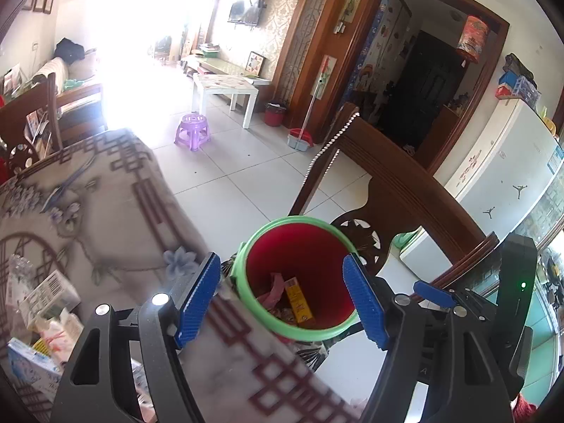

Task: Collect trash
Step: 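Move both tools back over the table toward the paper cup, then grasp the paper cup with the right tool while the left tool grasps the orange snack bag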

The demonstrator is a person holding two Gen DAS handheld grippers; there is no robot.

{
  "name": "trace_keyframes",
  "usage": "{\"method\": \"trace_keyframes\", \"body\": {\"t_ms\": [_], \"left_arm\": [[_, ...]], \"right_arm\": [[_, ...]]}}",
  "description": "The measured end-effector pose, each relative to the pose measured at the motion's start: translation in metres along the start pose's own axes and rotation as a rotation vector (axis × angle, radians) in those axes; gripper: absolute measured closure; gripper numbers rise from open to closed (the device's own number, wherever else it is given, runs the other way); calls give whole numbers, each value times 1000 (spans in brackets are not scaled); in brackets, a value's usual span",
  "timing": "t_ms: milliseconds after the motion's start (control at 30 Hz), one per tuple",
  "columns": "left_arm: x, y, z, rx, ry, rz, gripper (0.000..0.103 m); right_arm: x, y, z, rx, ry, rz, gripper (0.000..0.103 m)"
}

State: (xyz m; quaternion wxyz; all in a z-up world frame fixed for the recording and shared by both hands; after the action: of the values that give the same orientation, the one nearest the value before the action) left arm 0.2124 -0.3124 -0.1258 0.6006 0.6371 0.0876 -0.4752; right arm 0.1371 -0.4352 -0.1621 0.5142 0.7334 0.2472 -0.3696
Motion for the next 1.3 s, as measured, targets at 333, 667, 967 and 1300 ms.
{"method": "trace_keyframes", "body": {"t_ms": [333, 667, 967, 1300], "left_arm": [[-39, -36, -87, -80, 30, -10, 34], [-73, -78, -184, -203, 101, -36, 34], [-89, -132, -255, -286, 176, -97, 34], [-97, -195, -276, -279, 170, -209, 32]], "right_arm": [[0, -37, -79, -34, 11, -39, 24], [6, -82, -161, -112, 76, -117, 21], [37, -170, -187, -179, 48, -315, 21], [54, -204, -180, -121, 31, -357, 35]]}}
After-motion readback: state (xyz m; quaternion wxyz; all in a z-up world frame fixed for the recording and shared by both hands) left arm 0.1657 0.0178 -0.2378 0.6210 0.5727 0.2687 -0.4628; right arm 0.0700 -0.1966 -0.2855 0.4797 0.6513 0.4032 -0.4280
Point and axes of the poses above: each gripper's, at about its wrist camera, not at the fingertips, and x roughly the way its jaws point, z to its right, y to its top, the point moved 10 cm from there along x, roughly the way its jaws point, and after that the axes turned 8 degrees about y, right-handed, at the moved point
